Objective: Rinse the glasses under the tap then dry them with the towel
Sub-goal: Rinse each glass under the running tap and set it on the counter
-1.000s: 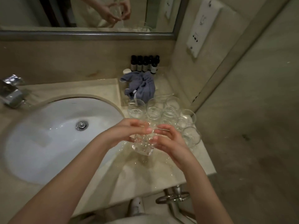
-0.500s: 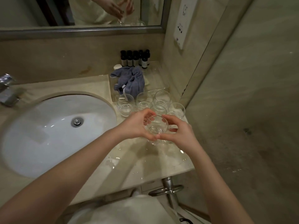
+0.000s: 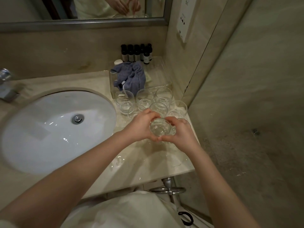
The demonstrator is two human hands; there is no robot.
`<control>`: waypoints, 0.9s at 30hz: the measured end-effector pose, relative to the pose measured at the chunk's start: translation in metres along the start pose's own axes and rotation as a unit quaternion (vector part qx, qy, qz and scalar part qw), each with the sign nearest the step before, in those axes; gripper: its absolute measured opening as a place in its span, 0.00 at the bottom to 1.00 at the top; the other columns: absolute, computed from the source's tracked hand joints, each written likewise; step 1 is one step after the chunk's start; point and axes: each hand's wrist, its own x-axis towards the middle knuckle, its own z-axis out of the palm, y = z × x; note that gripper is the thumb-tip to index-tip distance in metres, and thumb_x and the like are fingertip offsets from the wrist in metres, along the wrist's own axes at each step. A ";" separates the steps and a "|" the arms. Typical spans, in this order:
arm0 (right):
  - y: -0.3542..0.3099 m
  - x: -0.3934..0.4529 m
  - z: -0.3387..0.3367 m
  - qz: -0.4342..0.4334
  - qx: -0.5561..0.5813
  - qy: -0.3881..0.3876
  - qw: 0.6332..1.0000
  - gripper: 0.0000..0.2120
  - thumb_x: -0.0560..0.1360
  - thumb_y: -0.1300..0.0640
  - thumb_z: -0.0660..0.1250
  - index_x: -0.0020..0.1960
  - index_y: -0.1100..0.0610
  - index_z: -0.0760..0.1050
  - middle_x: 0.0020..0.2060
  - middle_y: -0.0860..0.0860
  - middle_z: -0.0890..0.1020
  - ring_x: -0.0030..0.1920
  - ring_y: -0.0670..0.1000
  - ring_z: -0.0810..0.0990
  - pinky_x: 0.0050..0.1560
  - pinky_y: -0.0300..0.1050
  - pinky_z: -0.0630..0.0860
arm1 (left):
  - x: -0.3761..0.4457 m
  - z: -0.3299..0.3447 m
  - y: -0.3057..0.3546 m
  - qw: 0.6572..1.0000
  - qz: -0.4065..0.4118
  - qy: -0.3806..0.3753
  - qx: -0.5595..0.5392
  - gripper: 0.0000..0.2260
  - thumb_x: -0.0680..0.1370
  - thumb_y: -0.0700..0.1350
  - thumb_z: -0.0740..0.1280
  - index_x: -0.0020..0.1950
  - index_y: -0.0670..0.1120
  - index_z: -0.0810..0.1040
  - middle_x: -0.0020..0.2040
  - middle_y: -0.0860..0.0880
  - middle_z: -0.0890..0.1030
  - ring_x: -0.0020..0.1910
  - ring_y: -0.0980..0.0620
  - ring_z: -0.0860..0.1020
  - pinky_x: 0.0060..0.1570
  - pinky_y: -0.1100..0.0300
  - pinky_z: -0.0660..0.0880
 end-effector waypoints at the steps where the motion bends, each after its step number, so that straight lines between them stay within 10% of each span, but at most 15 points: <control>1: 0.000 0.000 0.000 0.003 -0.004 -0.006 1.000 0.38 0.62 0.52 0.81 0.69 0.52 0.71 0.58 0.52 0.76 0.65 0.50 0.70 0.56 0.35 0.63 | 0.000 0.001 0.000 1.000 0.002 0.002 0.011 0.37 0.58 0.50 0.84 0.64 0.46 0.77 0.52 0.51 0.72 0.50 0.53 0.73 0.52 0.61 0.71; 5: -0.001 0.002 0.000 0.006 -0.045 -0.031 0.998 0.40 0.63 0.51 0.80 0.72 0.51 0.69 0.59 0.52 0.73 0.65 0.47 0.65 0.47 0.25 0.58 | 0.000 0.004 0.000 0.999 -0.009 -0.004 0.036 0.36 0.57 0.51 0.84 0.63 0.45 0.77 0.52 0.51 0.72 0.50 0.53 0.72 0.52 0.57 0.73; 18: -0.011 0.006 0.003 0.007 -0.132 -0.050 0.990 0.40 0.64 0.50 0.80 0.71 0.56 0.67 0.62 0.50 0.77 0.64 0.53 0.63 0.53 0.37 0.63 | -0.006 0.011 0.001 0.997 -0.046 -0.027 0.057 0.38 0.61 0.50 0.82 0.68 0.43 0.72 0.60 0.46 0.73 0.59 0.47 0.74 0.56 0.53 0.73; 27: -0.052 0.017 -0.003 -0.002 -0.400 -0.128 0.908 0.37 0.69 0.44 0.75 0.71 0.56 0.64 0.65 0.53 0.72 0.69 0.56 0.64 0.64 0.55 0.67 | -0.015 -0.015 -0.001 0.985 -0.033 -0.081 0.146 0.36 0.65 0.50 0.80 0.69 0.43 0.71 0.64 0.45 0.72 0.62 0.45 0.73 0.58 0.51 0.73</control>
